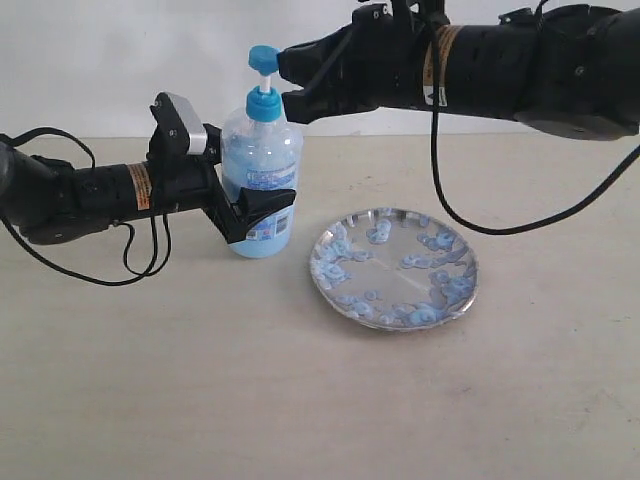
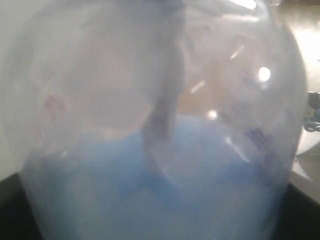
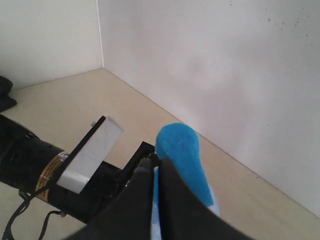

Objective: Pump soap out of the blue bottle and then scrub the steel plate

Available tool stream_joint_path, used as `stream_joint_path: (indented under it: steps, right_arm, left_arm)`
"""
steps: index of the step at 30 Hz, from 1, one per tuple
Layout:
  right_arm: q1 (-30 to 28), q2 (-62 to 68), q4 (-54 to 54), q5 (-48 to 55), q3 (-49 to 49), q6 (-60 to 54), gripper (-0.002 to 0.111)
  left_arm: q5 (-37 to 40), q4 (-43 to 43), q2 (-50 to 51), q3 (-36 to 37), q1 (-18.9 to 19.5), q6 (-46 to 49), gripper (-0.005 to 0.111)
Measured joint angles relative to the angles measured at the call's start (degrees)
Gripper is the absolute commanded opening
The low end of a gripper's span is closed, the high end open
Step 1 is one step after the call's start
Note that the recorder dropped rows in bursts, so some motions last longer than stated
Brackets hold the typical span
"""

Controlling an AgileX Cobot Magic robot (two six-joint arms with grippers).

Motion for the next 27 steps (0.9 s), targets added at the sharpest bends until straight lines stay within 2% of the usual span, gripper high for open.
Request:
stream_joint_path:
  steps: [10,20,27]
  right_arm:
    - [0.0,2.7,7.4,-1.6,-4.0,-8.3,0.0]
    - [0.0,7.2,6.0,-0.9,-6.6,-2.0,0.0]
    - [4.6,6.7,1.1,10.7,-8.0,2.5,0.0]
  left_arm:
    - [0.1,0.0,0.0,-0.1,-0.8,0.8,0.004]
    - [0.4,0.0,0.0,-0.1,-1.1,1.5,0.004]
    - [0.8,-0.1,0.0,-0.1,-1.1,1.3,0.004]
